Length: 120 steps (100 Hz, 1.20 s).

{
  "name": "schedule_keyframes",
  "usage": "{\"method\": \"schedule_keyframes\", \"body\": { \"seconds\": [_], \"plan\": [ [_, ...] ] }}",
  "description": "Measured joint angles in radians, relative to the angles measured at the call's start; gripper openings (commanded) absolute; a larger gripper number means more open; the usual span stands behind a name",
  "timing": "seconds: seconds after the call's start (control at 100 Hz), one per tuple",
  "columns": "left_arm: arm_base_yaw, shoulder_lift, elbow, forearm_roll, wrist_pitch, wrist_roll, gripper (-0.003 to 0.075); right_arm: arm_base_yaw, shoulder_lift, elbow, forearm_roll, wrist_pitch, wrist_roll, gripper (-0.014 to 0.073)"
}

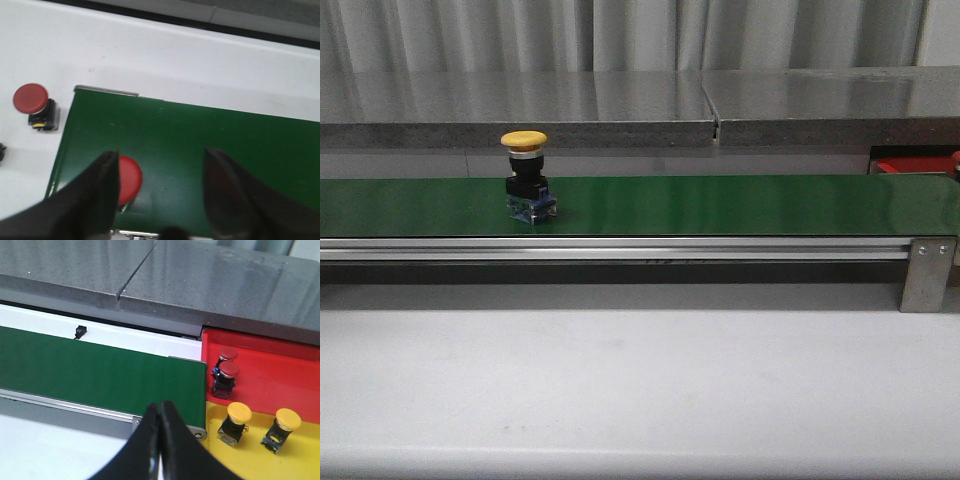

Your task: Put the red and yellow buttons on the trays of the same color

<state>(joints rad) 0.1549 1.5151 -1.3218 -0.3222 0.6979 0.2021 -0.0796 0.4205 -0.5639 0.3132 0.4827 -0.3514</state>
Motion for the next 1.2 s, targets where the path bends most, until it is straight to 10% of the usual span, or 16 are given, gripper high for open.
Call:
{"method": "schedule_keyframes", "body": {
  "seconds": [0.06,0.58,1.2],
  "plan": [
    [-0.032,-0.029,0.0,0.004,0.01,0.007,-0.0021,0.0,0.0,0.0,0.0,0.0,0.0,-0.0118],
    [-0.241,-0.307,0.162,0.023,0.015,0.016,-0.002,0.0,0.0,0.0,0.0,0.0,0.0,-0.0118],
    [-0.265,-0.904,0.557,0.019,-0.024,0.018,-0.002,0.062,0.036,-0.017,0.0,0.035,0.0,-0.0117]
  ]
}}
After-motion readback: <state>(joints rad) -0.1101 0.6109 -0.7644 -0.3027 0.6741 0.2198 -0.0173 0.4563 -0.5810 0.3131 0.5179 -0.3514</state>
